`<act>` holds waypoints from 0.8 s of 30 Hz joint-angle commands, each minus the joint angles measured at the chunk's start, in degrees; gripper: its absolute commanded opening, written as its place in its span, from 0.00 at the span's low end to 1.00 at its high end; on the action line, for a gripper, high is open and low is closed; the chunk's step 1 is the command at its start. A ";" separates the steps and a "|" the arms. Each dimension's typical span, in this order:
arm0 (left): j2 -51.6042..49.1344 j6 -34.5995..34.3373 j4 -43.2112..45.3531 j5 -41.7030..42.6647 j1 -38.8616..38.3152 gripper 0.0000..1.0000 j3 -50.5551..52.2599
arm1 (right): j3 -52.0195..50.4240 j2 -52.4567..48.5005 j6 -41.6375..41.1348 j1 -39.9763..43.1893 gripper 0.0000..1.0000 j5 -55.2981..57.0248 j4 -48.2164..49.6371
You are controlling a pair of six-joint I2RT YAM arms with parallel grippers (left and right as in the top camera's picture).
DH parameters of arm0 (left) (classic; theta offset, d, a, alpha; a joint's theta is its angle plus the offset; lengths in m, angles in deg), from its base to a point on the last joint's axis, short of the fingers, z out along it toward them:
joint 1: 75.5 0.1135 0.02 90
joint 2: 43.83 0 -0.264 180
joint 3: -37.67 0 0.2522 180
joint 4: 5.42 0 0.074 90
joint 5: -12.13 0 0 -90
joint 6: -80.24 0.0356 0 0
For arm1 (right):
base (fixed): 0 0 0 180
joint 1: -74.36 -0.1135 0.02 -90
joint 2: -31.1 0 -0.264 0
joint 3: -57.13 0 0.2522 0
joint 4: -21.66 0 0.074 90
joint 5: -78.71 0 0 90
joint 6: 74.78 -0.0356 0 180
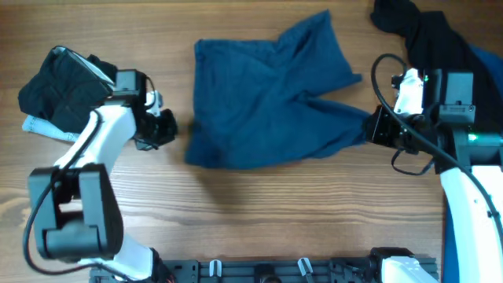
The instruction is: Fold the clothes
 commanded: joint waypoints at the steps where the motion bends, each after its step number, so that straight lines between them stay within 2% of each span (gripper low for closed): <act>1: 2.67 0.35 0.20 -0.07 1.64 0.04 0.28 | 0.39 -3.56 1.03 0.07 0.04 1.75 0.66; 4: 2.69 0.90 -0.42 3.67 1.46 0.06 0.31 | 0.39 -6.93 2.47 0.07 0.04 -1.44 1.88; 7: 2.62 2.23 -4.33 10.23 -1.14 0.45 0.74 | 0.39 -8.33 2.95 0.07 0.04 -0.85 3.15; 8: 2.62 2.25 -4.55 10.23 -2.16 0.52 1.25 | 0.39 -8.31 2.93 0.07 0.05 -0.11 3.48; 10: 2.62 2.25 -3.72 9.79 -4.46 0.63 2.95 | 0.39 -8.31 2.89 0.07 0.05 0.55 4.04; 12: 2.62 2.21 0.37 9.33 -6.91 0.65 6.49 | 0.39 -8.31 2.86 0.07 0.05 0.55 4.20; 13: 2.49 2.21 2.05 9.33 -7.45 0.64 7.58 | 0.39 -8.31 2.86 0.07 0.05 0.55 4.20; 15: 2.29 1.95 4.79 8.87 -8.24 0.57 9.90 | 0.39 -8.31 2.86 0.07 0.05 0.55 4.22; 19: 1.75 1.79 4.76 7.63 -8.31 0.47 12.81 | 0.39 -8.31 2.89 0.07 0.05 0.55 4.20; 20: 1.40 1.46 5.79 7.65 -8.31 0.34 13.97 | 0.39 -8.31 2.89 0.07 0.05 0.55 4.22; 21: 1.22 0.83 6.40 7.65 -8.28 0.16 14.34 | 0.39 -8.31 2.86 0.07 0.06 0.57 4.31; 22: 1.22 -0.07 7.15 7.93 -8.28 0.04 14.34 | 0.39 -8.31 2.89 0.07 0.06 0.57 4.39; 24: 1.66 -0.11 8.44 10.84 -8.24 0.04 13.99 | 0.39 -8.31 2.89 0.07 0.06 0.57 4.68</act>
